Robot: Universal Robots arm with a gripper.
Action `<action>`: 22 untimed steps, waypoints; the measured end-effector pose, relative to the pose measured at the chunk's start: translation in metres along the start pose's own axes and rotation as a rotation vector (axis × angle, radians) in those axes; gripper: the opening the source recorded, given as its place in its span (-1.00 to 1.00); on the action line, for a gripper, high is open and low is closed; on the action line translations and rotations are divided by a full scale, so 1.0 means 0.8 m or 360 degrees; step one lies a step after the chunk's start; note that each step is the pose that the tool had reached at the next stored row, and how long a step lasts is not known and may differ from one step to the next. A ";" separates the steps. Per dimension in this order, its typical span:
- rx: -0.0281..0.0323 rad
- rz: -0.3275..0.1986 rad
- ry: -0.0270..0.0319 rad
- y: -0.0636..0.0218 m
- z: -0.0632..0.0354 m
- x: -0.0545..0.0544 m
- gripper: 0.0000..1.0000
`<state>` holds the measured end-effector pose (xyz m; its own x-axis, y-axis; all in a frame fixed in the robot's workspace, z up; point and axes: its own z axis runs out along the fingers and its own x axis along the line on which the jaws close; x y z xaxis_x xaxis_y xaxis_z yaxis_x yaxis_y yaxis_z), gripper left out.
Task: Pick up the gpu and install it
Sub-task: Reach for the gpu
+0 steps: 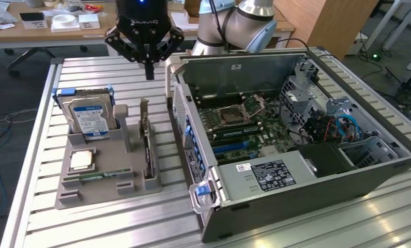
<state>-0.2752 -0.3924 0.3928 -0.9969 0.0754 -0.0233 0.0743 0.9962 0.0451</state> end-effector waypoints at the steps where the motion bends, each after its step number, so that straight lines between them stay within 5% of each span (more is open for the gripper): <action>1: 0.00000 0.0000 0.00000 0.000 0.000 0.001 -0.79; 11: 0.00000 0.0000 -0.00001 -0.001 0.000 0.016 -0.79; 22: 0.00001 0.0000 0.00002 -0.002 0.000 0.017 -0.79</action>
<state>-0.2886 -0.3929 0.3928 -0.9969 0.0753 -0.0232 0.0742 0.9962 0.0450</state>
